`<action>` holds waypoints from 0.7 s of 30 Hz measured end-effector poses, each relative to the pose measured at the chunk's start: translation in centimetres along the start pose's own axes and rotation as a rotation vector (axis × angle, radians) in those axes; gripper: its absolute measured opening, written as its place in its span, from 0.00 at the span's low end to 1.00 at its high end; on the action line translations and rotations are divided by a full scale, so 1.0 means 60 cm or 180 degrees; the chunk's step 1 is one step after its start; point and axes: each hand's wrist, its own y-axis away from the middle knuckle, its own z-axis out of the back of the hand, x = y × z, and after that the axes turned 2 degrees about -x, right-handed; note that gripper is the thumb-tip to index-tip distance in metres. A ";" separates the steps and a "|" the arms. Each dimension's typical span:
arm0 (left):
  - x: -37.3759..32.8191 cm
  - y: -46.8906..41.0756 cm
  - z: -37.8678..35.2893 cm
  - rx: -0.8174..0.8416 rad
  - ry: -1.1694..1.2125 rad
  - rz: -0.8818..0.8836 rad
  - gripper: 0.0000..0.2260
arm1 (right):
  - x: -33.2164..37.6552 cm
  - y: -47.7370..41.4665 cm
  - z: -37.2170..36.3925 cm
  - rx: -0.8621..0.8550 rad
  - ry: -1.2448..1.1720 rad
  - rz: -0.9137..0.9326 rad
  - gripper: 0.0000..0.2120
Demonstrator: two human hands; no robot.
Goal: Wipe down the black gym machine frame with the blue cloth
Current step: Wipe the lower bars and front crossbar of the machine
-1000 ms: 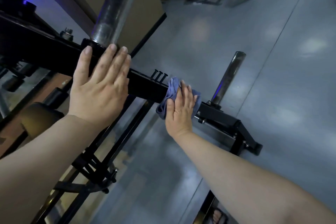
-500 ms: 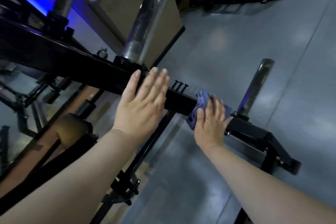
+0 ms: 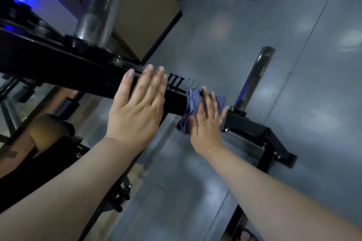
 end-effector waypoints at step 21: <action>-0.145 -0.018 -0.029 0.0504 -0.0052 -0.0194 0.28 | -0.127 0.016 -0.007 -0.0059 -0.0697 -0.2062 0.31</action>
